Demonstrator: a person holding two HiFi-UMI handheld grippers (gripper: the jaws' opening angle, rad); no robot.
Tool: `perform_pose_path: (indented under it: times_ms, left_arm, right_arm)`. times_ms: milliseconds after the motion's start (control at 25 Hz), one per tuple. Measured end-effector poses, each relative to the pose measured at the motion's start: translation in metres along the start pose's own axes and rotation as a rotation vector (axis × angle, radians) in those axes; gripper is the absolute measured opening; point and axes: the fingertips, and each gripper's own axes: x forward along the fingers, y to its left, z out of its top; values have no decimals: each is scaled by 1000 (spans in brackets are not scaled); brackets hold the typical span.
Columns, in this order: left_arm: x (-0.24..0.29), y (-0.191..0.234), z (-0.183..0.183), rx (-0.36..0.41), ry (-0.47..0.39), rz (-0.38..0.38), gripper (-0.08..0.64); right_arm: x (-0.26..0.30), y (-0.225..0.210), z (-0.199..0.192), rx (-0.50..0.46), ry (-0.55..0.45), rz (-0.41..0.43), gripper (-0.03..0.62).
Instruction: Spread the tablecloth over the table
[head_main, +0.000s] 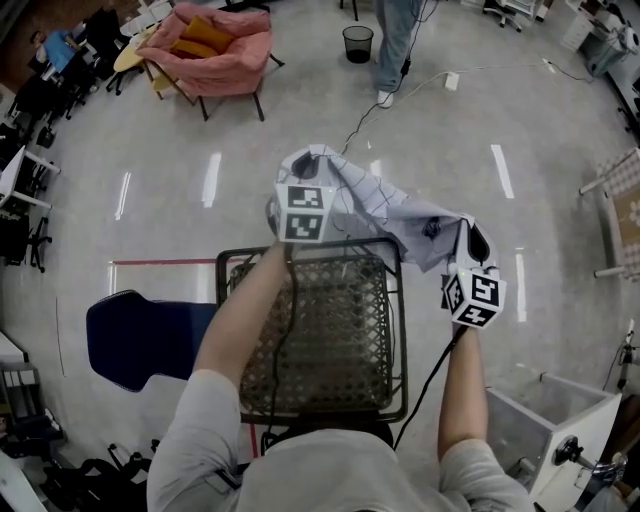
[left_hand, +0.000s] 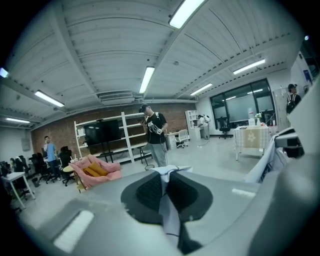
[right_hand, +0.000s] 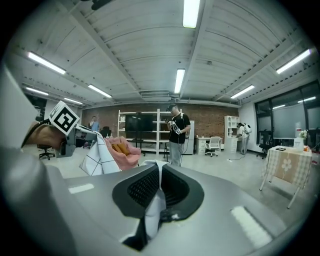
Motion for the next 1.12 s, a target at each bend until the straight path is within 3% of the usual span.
perform_pose_path:
  times_ms: [320, 680, 920, 1120]
  left_arm:
    - [-71, 81, -42, 8, 69, 154, 23]
    - [-173, 181, -79, 4, 124, 356, 23]
    - [-244, 218, -121, -27, 176, 466, 23]
    - [-284, 246, -158, -65, 220, 514, 23]
  right_arm:
    - [16, 34, -27, 35, 87, 100, 8]
    - [25, 106, -29, -13, 112, 231, 8]
    - [21, 153, -38, -39, 114, 304, 8]
    - [16, 181, -47, -60, 129, 352, 8]
